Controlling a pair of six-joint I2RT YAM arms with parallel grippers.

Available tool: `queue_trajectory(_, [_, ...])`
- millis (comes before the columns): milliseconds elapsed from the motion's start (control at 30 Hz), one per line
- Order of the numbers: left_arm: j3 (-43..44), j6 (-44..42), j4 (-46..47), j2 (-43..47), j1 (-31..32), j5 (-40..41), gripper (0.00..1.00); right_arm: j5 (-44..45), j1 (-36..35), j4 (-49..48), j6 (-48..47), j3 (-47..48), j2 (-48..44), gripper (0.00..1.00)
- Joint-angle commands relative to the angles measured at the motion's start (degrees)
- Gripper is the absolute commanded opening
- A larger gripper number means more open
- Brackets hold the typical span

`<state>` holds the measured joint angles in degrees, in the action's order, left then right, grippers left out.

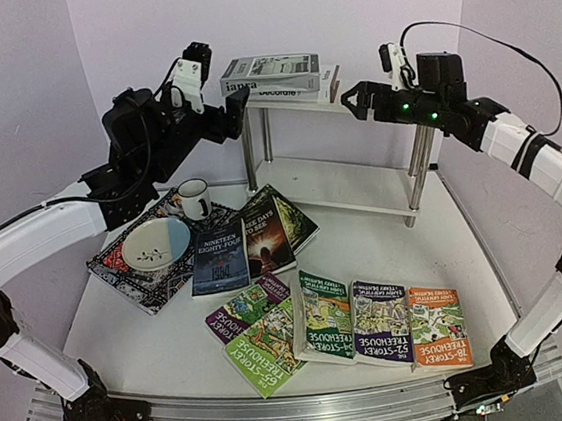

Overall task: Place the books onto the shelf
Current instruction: Adjust the shelf at the corner of the board.

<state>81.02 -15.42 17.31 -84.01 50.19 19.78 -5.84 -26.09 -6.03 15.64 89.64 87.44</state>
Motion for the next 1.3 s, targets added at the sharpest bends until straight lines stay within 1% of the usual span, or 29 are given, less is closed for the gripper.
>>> queue_trajectory(0, [-4.37, 17.42, -2.56, 6.07, -0.34, 2.89, 0.88, 1.63, -0.29, -2.92, 2.8, -4.05, -6.08, 0.98])
queue_trajectory(100, [-4.36, 23.9, -8.7, 6.61, -2.07, 1.97, 0.89, 2.0, -0.29, -2.49, 4.75, -6.83, -8.37, 0.98])
queue_trajectory(200, [-2.52, 28.98, -15.88, 5.9, -4.83, -1.1, 0.91, 0.91, -0.3, -1.68, 7.05, -9.46, -9.98, 0.98])
queue_trajectory(333, [-4.66, 32.54, -17.81, 6.75, -9.87, -7.72, 0.93, 0.76, -0.28, -0.14, 8.33, -13.22, -12.59, 0.98])
queue_trajectory(467, [-7.38, 35.7, -19.11, 6.39, -16.2, -14.79, 0.94, 3.56, -0.28, 1.32, 6.65, -18.52, -16.07, 0.98])
queue_trajectory(633, [-10.68, 36.03, -18.75, 4.06, -19.46, -18.01, 0.99, 7.2, -0.31, 4.33, 3.97, -25.9, -20.95, 0.98])
queue_trajectory(767, [-11.53, 36.92, -17.67, 0.35, -22.43, -22.12, 1.0, 10.65, -0.29, 7.26, 3.23, -31.5, -23.98, 0.98])
queue_trajectory(867, [-12.33, 36.55, -14.75, -1.83, -23.81, -23.51, 1.0, 9.95, -0.29, 7.45, 0.19, -37.31, -27.28, 0.97])
queue_trajectory(967, [-13.99, 33.68, -11.28, -3.39, -24.09, -23.77, 1.0, 13.77, -0.28, 6.65, 0.85, -41.04, -29.67, 0.98])
queue_trajectory(1133, [-17.8, 29.7, -5.04, -6.03, -24.09, -23.69, 1.0, 11.82, -0.24, 8.08, 1.09, -42.79, -27.18, 0.98])
queue_trajectory(1267, [-17.25, 27.79, -3.41, -9.19, -24.09, -23.95, 1.0, 9.35, -0.16, 8.56, 1.35, -42.57, -23.35, 0.95])
